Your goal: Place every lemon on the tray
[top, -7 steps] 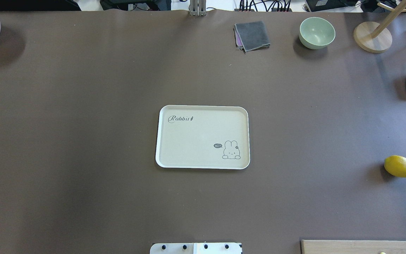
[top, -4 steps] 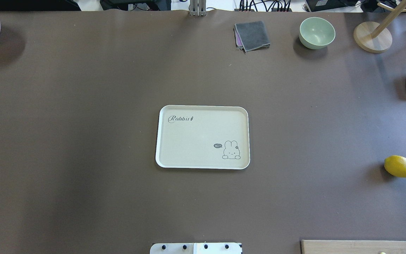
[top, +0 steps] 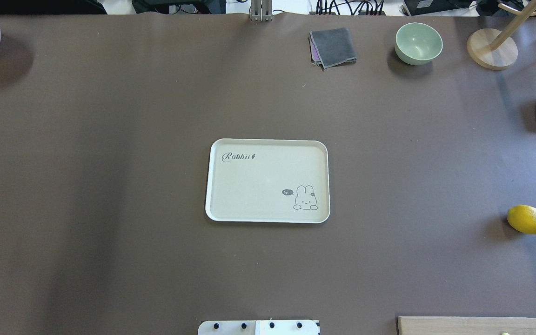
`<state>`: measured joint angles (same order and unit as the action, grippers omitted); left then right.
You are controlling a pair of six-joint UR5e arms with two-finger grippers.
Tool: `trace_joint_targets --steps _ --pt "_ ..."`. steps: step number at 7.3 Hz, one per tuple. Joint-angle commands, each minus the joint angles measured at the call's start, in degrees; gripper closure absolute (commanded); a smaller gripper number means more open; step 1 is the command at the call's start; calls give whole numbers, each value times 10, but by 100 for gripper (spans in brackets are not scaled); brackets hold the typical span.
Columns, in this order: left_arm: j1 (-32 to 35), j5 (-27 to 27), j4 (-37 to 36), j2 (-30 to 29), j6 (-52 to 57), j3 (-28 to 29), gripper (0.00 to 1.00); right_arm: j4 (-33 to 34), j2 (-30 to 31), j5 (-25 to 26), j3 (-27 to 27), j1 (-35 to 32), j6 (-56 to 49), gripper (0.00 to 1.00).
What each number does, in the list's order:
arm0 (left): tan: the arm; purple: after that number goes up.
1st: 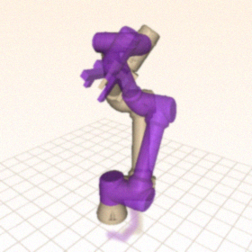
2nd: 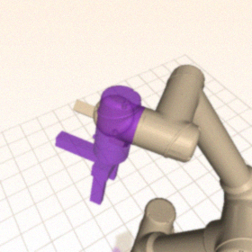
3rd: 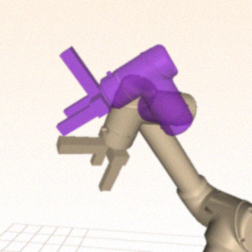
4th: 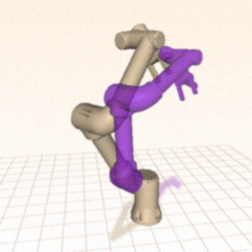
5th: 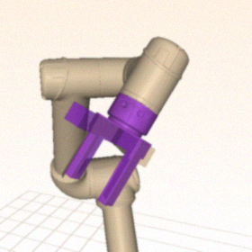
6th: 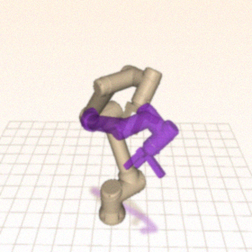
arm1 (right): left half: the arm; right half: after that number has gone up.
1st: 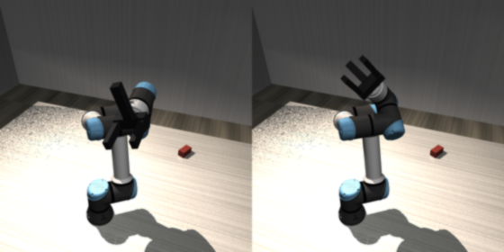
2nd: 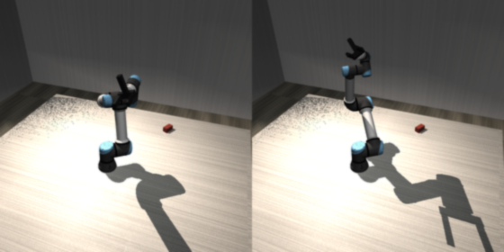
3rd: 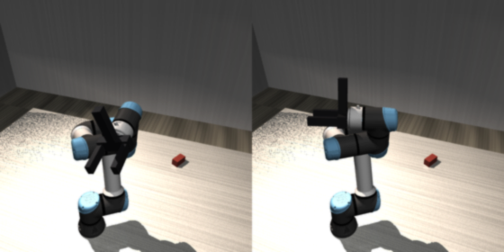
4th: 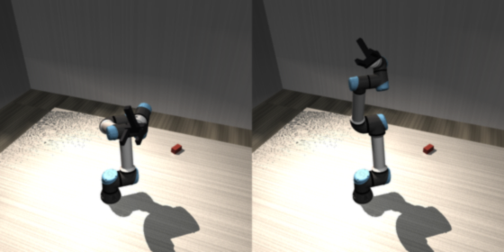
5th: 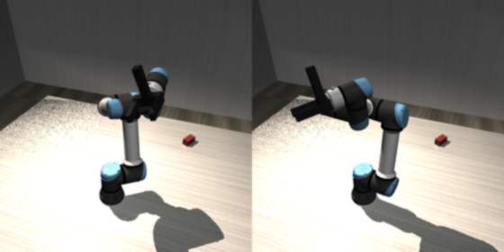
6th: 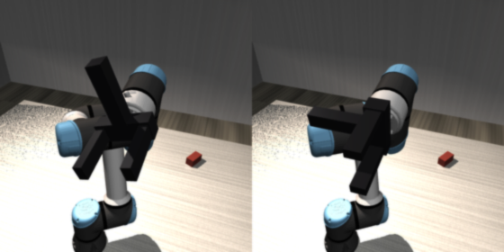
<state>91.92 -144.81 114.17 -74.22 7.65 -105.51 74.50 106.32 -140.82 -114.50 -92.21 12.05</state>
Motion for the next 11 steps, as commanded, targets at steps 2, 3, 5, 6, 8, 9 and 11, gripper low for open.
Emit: trace_joint_targets --steps 2,3,5,6,8,9,11 --pt "-4 33 9 43 -69 33 1 -10 -4 89 3 78 94 0" --pt "-6 49 9 50 -70 33 1 -12 -4 92 3 86 97 0" --pt "-27 91 10 65 -91 33 1 -20 -4 93 3 87 97 0" --pt "-52 137 14 58 -118 28 1 -25 -4 93 3 87 96 0" --pt "-132 201 16 47 -173 22 1 -29 -3 93 3 87 96 0" --pt "-146 201 33 63 -181 29 1 -37 -3 95 3 87 96 0" --pt "-166 183 75 100 -183 37 1 -42 -1 99 5 88 96 0"
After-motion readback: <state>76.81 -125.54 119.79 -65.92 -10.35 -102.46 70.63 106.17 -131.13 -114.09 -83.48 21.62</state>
